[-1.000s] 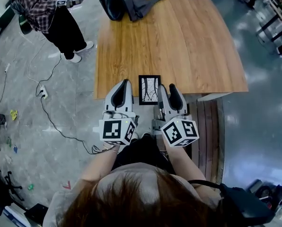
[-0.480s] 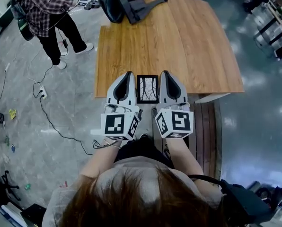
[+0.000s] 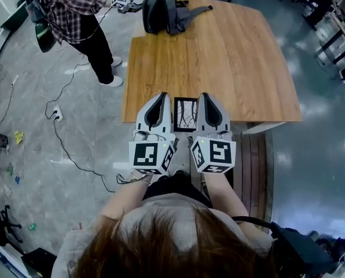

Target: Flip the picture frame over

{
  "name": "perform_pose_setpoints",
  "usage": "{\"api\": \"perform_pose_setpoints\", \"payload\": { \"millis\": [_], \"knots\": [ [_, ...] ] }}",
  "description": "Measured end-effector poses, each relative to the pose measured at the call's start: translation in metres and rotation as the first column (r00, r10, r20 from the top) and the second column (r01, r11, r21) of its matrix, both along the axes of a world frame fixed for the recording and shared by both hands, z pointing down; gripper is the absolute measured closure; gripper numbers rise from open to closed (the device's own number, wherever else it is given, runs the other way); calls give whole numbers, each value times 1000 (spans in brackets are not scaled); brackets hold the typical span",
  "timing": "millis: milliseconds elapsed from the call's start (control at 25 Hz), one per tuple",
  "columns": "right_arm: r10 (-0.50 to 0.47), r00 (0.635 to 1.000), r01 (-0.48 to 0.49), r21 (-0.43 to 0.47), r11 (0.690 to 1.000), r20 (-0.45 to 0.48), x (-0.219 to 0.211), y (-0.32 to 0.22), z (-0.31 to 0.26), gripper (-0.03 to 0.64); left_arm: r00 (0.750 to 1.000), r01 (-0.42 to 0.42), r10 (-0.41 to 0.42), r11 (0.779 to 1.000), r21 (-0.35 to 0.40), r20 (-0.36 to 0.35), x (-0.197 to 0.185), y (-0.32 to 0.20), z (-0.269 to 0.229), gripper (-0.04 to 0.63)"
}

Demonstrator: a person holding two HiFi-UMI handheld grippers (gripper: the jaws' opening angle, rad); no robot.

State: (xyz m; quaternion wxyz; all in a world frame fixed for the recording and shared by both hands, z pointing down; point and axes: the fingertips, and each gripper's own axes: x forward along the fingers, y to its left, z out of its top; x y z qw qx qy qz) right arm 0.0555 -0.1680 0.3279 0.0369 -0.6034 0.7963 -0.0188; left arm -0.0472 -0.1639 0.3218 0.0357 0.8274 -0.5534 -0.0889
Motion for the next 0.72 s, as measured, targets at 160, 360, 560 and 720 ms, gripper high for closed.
{"api": "perform_pose_setpoints", "payload": {
  "millis": [160, 360, 560, 720],
  "knots": [
    [-7, 1000, 7, -8, 1000, 24, -3, 0, 0, 601, 1000, -11, 11, 1000, 9, -4, 2, 0, -2, 588],
    [-28, 999, 28, -4, 1000, 26, -6, -1, -4, 601, 1000, -20, 20, 1000, 15, -3, 7, -3, -8, 588],
    [-40, 998, 40, 2, 999, 39, -7, -2, -9, 601, 1000, -20, 21, 1000, 23, -6, 9, -6, -11, 588],
    [-46, 998, 46, -4, 999, 43, -15, -3, -8, 601, 1000, -22, 22, 1000, 19, -12, 2, -6, -10, 588]
  ]
}}
